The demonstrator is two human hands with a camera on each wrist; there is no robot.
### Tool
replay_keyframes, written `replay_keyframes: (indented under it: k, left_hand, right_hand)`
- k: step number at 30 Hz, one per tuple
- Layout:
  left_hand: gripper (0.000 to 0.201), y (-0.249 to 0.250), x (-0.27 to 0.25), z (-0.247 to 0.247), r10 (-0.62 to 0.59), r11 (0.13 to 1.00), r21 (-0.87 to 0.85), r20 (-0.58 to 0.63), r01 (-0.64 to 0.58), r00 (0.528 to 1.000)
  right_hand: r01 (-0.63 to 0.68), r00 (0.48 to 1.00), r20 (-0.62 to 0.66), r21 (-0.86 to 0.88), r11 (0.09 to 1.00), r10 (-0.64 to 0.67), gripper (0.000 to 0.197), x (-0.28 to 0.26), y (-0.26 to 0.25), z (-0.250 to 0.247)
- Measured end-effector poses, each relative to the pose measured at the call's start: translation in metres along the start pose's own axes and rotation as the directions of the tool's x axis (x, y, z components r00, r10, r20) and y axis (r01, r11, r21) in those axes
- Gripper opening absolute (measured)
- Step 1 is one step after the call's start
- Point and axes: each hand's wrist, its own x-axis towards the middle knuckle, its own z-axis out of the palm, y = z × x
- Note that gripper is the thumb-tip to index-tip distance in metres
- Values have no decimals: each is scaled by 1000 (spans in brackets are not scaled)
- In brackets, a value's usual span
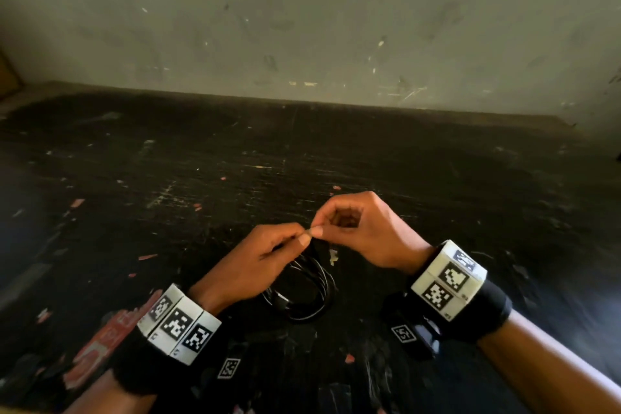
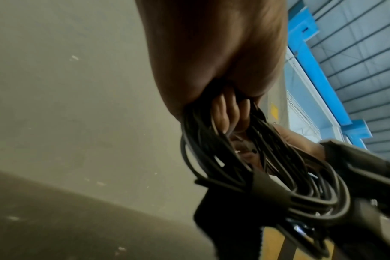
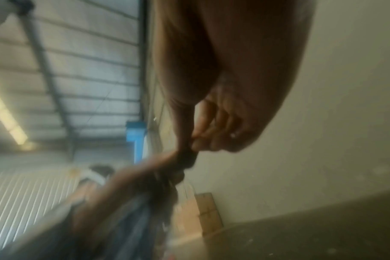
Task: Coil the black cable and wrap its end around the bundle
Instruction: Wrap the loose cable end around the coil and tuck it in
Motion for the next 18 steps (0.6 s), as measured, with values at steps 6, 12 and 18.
replay_keyframes:
  k: [6,12,18]
  left_hand:
    - [25,0,9,4,-266,905,-367,-96,214,959]
    - [21,-4,18,-5,-357,862,-437,-160,259,920]
    - [24,6,25,-1,-368,828,-495,-126,263,921]
  right_hand:
    - [195,975,-57,-237,952,-214,2,-1,1,6]
    - [129,988,-91,39,991,-125,4,-1,-4,1]
    - [13,1000,-25,235,972,-7,41,-1,0,-15]
